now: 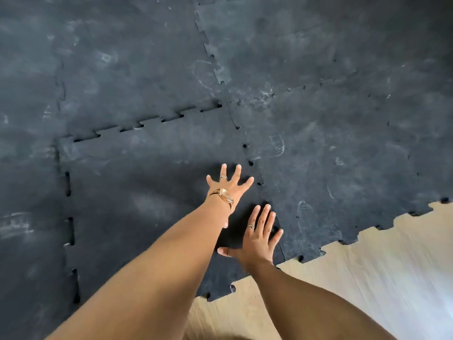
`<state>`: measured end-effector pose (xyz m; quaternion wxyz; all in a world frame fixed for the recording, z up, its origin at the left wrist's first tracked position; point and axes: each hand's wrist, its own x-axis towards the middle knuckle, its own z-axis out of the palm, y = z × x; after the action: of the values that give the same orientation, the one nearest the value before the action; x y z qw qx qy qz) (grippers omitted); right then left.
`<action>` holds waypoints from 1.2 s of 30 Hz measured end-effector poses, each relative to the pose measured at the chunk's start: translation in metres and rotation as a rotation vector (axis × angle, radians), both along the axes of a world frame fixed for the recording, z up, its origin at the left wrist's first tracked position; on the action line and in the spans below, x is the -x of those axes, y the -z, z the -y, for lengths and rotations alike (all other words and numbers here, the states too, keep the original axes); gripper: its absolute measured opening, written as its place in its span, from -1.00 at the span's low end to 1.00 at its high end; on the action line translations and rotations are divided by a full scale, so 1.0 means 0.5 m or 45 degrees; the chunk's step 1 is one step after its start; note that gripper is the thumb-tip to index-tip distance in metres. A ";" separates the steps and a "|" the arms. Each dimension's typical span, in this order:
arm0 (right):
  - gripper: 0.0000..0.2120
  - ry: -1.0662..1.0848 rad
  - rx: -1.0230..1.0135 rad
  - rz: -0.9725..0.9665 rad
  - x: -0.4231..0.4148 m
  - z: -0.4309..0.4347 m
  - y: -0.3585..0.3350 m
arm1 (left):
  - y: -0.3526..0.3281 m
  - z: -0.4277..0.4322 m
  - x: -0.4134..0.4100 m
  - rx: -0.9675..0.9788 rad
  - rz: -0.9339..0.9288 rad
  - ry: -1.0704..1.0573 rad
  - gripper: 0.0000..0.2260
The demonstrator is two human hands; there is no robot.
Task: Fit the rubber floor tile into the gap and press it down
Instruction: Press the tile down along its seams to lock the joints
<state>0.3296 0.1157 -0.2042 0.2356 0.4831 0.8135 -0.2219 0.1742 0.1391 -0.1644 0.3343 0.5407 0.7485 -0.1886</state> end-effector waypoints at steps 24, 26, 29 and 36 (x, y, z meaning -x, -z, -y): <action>-0.31 0.611 -0.645 -0.335 0.106 -0.207 0.105 | 0.101 0.031 0.073 -0.247 0.054 -0.005 0.32; -0.31 0.609 -0.631 -0.303 0.108 -0.210 0.104 | 0.107 0.034 0.074 -0.432 0.115 -0.155 -0.07; -0.31 0.614 -0.621 -0.278 0.110 -0.210 0.102 | 0.120 0.012 0.076 -0.839 -0.111 -0.214 -0.49; -0.34 0.613 -0.622 -0.298 0.106 -0.209 0.109 | 0.176 -0.022 0.116 -0.812 -0.474 -0.827 -0.27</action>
<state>0.2768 0.2205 -0.2588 -0.0406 0.6743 0.7269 -0.1241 0.1164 0.1498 -0.2522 0.0542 0.3119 0.9460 0.0704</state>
